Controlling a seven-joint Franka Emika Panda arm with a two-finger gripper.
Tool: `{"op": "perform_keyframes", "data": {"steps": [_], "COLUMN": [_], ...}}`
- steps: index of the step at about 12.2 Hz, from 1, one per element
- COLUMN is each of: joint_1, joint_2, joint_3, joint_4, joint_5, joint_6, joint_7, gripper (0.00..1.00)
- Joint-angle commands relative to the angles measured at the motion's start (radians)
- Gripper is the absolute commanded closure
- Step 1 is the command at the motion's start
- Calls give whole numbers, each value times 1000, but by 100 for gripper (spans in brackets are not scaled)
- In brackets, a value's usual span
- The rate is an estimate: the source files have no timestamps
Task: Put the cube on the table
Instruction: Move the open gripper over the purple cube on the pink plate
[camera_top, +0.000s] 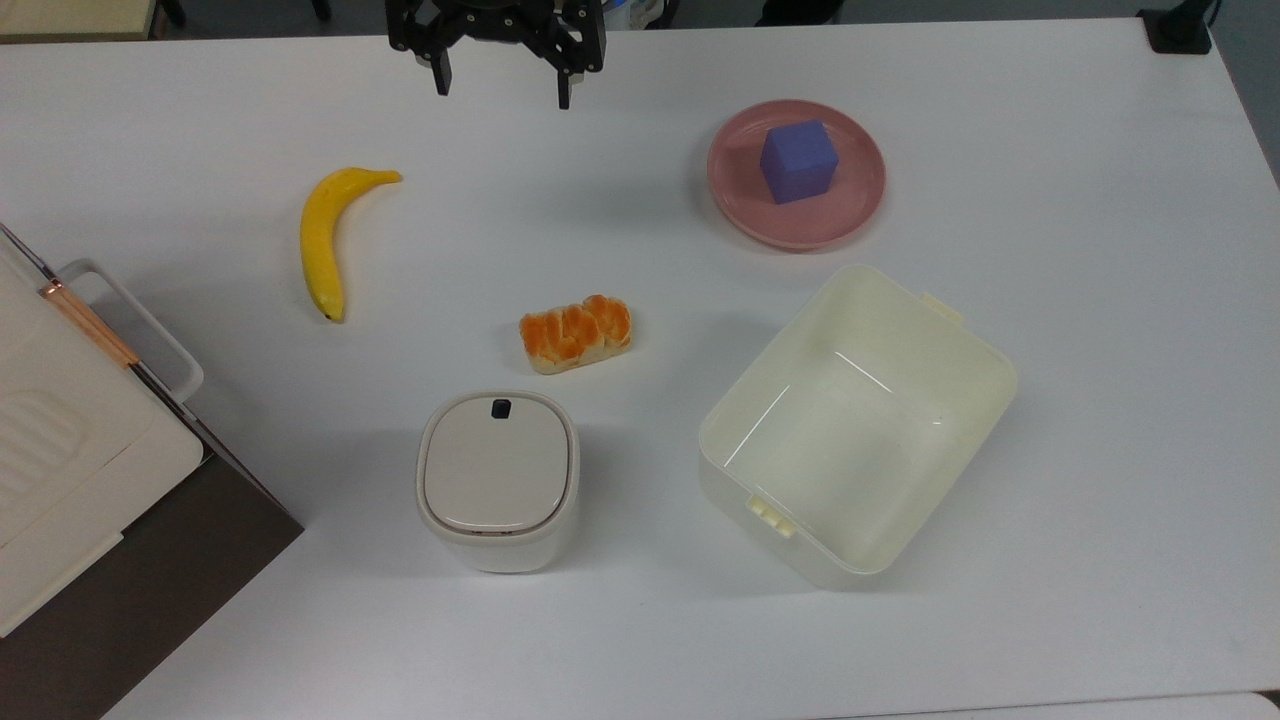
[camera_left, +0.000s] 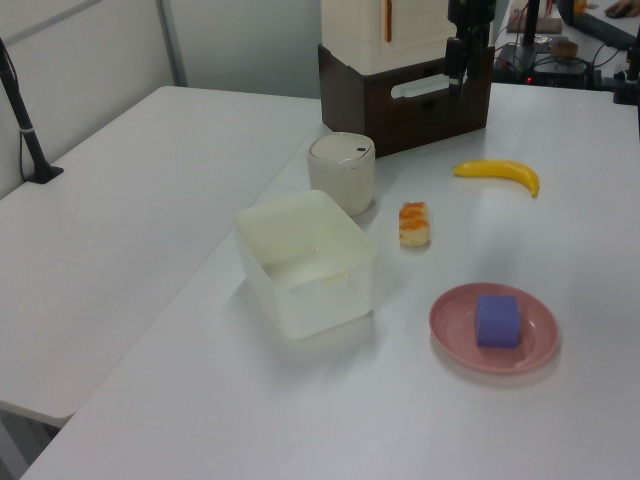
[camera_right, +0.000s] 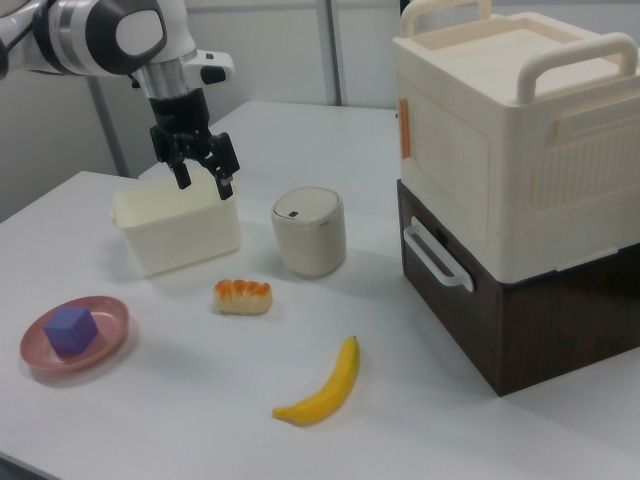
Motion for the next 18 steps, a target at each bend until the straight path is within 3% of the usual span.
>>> {"op": "perform_keyframes", "data": {"steps": [1, 9, 12, 14, 18], "joint_1": [5, 23, 92, 179, 322], "joint_2": [-20, 10, 9, 1, -43], "joint_3": [-17, -4, -2, 1, 18], "joint_4": [-18, -23, -26, -38, -173], "joint_5": [19, 19, 20, 28, 97], "joint_6": [-5, 32, 32, 30, 33], "joint_7": [-7, -9, -7, -2, -13], "gripper": [0, 0, 0, 0, 0]}}
